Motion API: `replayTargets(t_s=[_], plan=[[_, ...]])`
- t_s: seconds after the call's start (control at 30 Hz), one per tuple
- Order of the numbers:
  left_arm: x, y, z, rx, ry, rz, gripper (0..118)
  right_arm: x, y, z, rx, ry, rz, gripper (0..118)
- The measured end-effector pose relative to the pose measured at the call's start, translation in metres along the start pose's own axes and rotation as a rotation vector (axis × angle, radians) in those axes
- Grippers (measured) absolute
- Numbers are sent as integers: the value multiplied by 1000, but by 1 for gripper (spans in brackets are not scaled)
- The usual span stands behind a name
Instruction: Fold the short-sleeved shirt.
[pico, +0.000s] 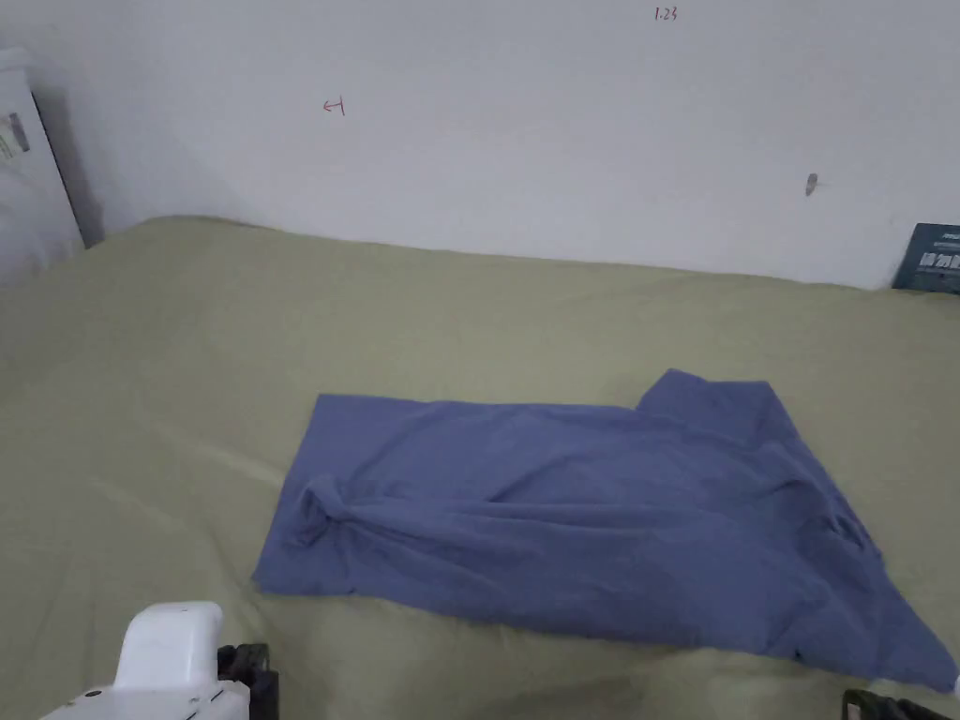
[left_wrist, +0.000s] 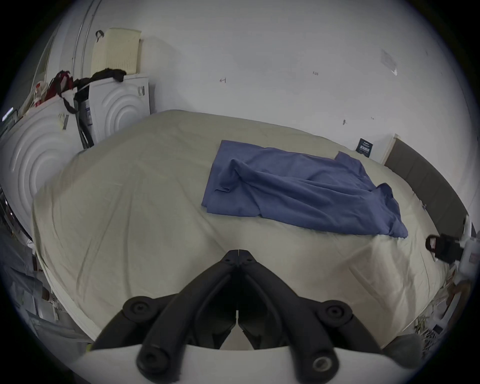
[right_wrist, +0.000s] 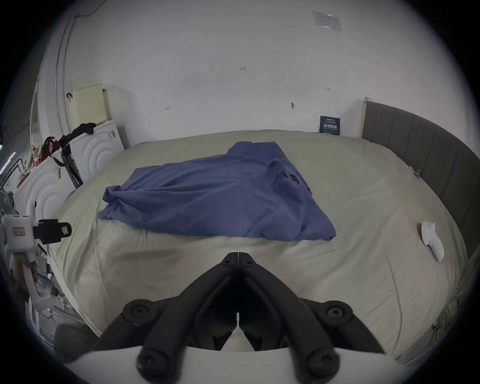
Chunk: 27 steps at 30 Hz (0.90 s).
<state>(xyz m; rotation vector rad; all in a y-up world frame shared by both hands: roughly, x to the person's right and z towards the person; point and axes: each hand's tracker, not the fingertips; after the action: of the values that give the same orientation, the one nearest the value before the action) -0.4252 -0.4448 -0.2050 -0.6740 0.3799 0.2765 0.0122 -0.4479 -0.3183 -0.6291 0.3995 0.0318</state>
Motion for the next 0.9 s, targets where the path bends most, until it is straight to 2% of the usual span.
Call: replayTargets(t_s=[0.07,0.1,0.13,0.17,0.2,0.23,0.27,0.4,0.43,0.47,0.5,0.53,0.63,0.67,0.7,0.77,0.83,0.9], plan=[[-4,14,-22,-10,5,14,0,7,2,-3,0,12,-8,1],[-6,20,-33,-4,10,20,9,10,4,-5,1,13,-10,1],[-8,28,-43,6,36,20,22,14,6,-8,5,13,-11,1],[-11,36,-56,13,42,24,55,18,9,-10,9,16,-12,1],[-11,41,-67,3,37,46,83,21,10,-12,14,21,-15,1],[-13,48,-81,-28,49,65,99,25,12,-14,19,26,-19,1],[-15,53,-94,-39,38,71,100,29,15,-18,19,26,-19,1],[-13,63,-133,-83,47,48,98,43,23,-33,26,7,-17,1],[-14,65,-143,-101,51,51,92,47,25,-38,24,5,-20,1],[-14,63,-148,-135,21,97,50,51,26,-44,22,5,-24,1],[-17,63,-150,-139,-19,137,1,54,26,-48,16,3,-30,2],[-18,62,-152,-125,-55,155,3,58,27,-55,5,-11,-34,9],[-7,59,-151,-117,-12,113,3,77,24,-76,-61,-31,-71,28],[-7,60,-151,-110,-7,108,3,85,23,-85,-94,-16,-112,66],[-8,60,-153,-113,-12,110,3,93,22,-94,-123,-1,-137,84],[-11,59,-148,-116,-23,119,3,105,22,-111,-125,-44,-177,85],[-11,59,-149,-120,-36,128,3,115,23,-128,-129,-69,-182,85],[-15,59,-147,-123,-42,135,3,125,25,-142,-134,-53,-224,85]])
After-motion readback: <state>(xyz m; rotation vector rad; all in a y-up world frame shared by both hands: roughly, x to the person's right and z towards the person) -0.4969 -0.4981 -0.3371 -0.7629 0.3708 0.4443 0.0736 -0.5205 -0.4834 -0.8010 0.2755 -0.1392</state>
